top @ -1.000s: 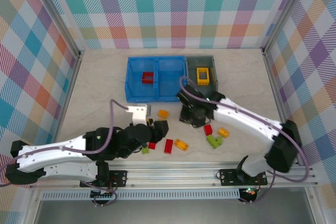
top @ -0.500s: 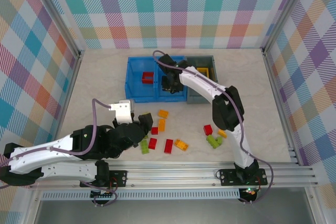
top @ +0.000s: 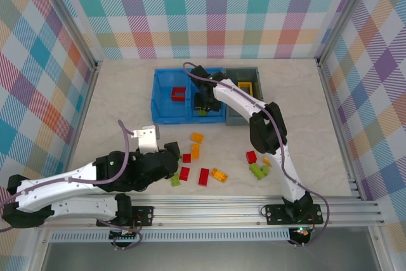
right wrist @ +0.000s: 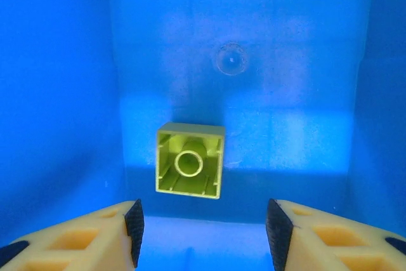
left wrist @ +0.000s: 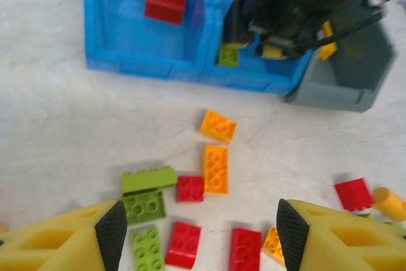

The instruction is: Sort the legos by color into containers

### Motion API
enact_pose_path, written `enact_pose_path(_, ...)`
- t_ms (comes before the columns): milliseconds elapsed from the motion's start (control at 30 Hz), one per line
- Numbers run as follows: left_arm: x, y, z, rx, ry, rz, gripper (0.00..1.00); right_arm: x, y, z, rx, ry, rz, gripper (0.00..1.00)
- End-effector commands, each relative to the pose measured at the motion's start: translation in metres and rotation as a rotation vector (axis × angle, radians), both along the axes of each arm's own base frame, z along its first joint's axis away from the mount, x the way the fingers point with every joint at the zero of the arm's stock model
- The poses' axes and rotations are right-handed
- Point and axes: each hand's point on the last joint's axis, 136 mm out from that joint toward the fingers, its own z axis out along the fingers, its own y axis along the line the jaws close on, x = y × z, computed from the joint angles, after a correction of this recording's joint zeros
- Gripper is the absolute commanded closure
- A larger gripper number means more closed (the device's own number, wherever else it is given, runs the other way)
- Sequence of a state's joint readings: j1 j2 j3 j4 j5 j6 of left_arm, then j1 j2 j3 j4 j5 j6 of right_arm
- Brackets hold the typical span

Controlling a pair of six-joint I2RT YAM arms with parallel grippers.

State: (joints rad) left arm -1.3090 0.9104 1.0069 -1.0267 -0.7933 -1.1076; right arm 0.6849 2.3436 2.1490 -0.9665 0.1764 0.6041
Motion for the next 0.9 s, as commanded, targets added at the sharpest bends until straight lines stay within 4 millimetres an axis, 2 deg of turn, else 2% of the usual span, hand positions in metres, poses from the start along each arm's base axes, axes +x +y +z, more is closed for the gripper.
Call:
enact_pose_path(0,-0.008,0.015,-0.026,0.008,0.105,0.043,0.34,-0.010,0.002,0.072,0.055,-0.116,0.033,0.44)
enact_pose_path(133,-0.015,0.032,-0.065,0.055,0.293,0.082,0.34,-0.032,-0.002,0.112,0.081,-0.205,0.055,0.44)
enact_pose_path(267,-0.026,0.050,-0.109,0.094,0.470,0.122,0.31,-0.081,-0.002,0.135,0.148,-0.283,0.111,0.42)
enact_pose_path(333,-0.031,0.057,-0.127,0.096,0.530,0.156,0.27,-0.112,0.004,0.132,0.185,-0.307,0.170,0.41)
enact_pose_path(400,-0.032,0.054,-0.141,0.060,0.562,0.172,0.26,-0.147,0.012,0.126,0.225,-0.323,0.253,0.40)
enact_pose_path(467,-0.033,0.054,-0.149,0.022,0.576,0.218,0.24,-0.176,0.014,0.116,0.234,-0.313,0.307,0.39)
enact_pose_path(567,-0.033,0.063,-0.155,-0.017,0.576,0.351,0.14,-0.208,0.011,0.098,0.216,-0.280,0.352,0.39)
enact_pose_path(600,-0.032,0.065,-0.157,-0.039,0.570,0.383,0.10,-0.216,0.010,0.095,0.216,-0.272,0.364,0.39)
enact_pose_path(700,-0.025,0.064,-0.163,-0.123,0.560,0.457,0.06,-0.233,0.006,0.093,0.226,-0.272,0.384,0.39)
enact_pose_path(867,-0.016,0.070,-0.175,-0.215,0.584,0.575,0.06,-0.254,0.006,0.098,0.319,-0.294,0.450,0.39)
